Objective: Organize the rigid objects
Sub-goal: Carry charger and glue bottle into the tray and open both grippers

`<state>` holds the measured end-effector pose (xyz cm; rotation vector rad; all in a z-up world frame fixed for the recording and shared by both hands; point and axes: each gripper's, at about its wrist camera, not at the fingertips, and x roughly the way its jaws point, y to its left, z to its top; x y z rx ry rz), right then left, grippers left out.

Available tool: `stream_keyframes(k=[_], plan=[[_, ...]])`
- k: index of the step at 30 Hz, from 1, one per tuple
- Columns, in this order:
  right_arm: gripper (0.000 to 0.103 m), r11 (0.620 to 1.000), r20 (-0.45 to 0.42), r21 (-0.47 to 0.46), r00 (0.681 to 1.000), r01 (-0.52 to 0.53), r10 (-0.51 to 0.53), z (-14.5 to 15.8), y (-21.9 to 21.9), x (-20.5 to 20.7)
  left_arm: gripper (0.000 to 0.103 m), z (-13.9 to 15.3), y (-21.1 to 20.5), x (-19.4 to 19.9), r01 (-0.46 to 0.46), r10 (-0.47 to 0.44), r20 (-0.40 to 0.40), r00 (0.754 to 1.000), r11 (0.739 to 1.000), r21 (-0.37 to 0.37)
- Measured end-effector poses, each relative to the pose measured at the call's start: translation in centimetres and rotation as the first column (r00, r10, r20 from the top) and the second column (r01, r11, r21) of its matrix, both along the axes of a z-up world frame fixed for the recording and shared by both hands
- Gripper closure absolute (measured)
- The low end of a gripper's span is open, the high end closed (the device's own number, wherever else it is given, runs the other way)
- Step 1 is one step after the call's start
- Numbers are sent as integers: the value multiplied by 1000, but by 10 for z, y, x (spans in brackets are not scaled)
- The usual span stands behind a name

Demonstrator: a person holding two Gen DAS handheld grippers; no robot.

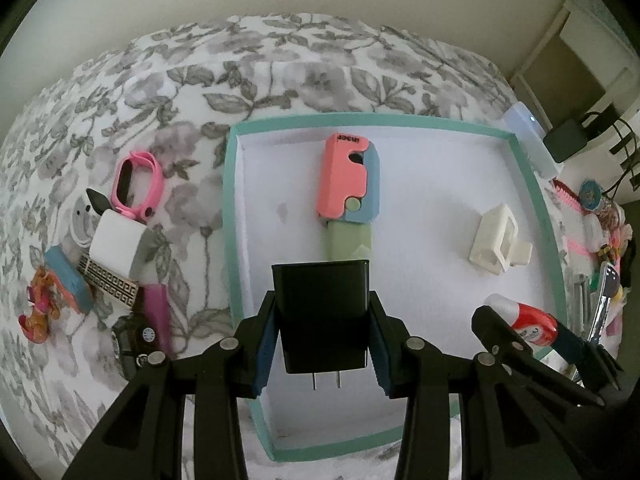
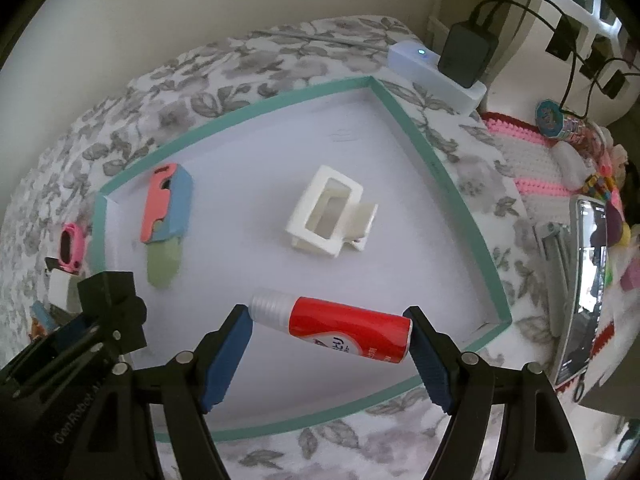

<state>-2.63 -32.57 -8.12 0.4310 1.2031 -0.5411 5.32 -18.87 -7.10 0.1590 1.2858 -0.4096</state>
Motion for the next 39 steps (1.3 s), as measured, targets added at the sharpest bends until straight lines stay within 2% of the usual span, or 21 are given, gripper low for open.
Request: stream_keyframes(k=[10,20,25,29,33,39], plan=[[23,1000,-30,-7,999,-12,12,-9,-1,0,60,-12,-5,-1,1,-1,-17,1000,1000,10],[23,999,-88,13,996,-31,32,-32,4,3,60,-27,-5,2,-18,19,-48,999,999,26],[23,999,-89,12,995,-35,36,-34,6,4,58,-26,-3,0,-28,29,-43,999,999,19],[23,999,-92,13,995,-38,39,-35,7,5,51,-24,2,2,-36,36,-36,999,999,13],[22,999,-84,26,996,-27,29,-34,5,4,48,-16,7,5,-48,48,-24,999,999,-6],[17,1000,-51,25,999,-13,14,-25,-2,2,46,-7,14,8,-65,65,-3,998,998,-21]])
